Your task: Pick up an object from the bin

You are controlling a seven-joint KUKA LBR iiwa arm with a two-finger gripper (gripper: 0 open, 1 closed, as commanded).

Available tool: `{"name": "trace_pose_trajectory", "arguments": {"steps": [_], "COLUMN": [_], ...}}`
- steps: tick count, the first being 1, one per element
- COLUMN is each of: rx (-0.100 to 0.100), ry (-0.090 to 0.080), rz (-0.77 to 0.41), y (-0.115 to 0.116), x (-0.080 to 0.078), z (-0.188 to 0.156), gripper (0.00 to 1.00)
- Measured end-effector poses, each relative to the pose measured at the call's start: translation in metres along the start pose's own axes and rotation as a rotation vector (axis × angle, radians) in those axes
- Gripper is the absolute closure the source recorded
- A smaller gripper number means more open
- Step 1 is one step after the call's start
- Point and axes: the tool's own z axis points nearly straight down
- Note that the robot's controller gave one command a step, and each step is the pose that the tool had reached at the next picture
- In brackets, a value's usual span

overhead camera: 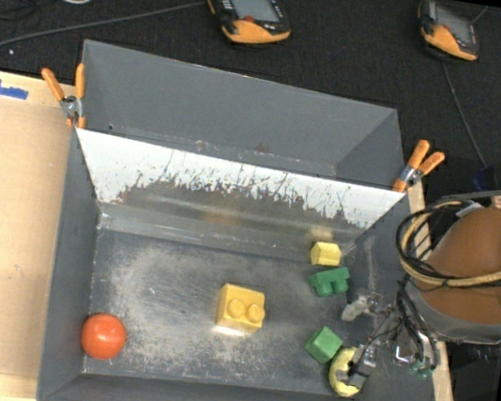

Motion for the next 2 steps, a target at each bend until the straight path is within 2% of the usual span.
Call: {"name": "trace_pose_trajectory", "arguments": {"steps": [1,2], "rx": [-0.001,-0.002], "ry": [-0.006,-0.010], "rz": [-0.055,0.148], "y": [-0.001,0.026], "x": [0.004,0.016], "z": [0.079,0.077], "gripper": [0.00,1.00]}}
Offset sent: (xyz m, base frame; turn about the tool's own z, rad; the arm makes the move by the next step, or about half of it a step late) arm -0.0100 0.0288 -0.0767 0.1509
